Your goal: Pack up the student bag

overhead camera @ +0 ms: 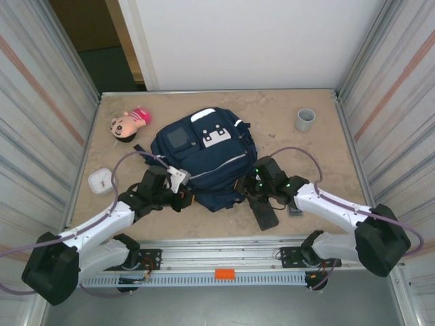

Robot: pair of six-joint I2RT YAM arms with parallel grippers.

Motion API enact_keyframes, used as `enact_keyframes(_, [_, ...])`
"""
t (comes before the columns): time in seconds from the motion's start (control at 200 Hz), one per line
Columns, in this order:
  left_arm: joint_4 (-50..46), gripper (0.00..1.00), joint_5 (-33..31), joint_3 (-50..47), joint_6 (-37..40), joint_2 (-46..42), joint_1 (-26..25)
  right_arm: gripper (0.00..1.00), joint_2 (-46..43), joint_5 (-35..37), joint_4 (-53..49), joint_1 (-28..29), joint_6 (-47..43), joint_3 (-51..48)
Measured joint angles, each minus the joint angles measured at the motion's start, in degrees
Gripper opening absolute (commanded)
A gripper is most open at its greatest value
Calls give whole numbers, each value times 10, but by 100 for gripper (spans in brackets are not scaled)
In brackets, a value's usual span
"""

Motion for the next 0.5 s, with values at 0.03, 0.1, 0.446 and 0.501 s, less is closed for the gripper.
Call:
enact_keyframes(0.03, [2,4,1,0,0,1,-4,26,8,-2,9,0,0,0])
enact_keyframes(0.1, [12,7,9,-1,-4,7,-11,20,22,-3,24,3,2,0])
enact_keyframes(0.446, [58,26,97,29,-10,88,-95,13,46,9,51,25,6,0])
enact_keyframes(0.501, [59,30,107,42,-8,94,-105,13,46,9,51,25,5,0])
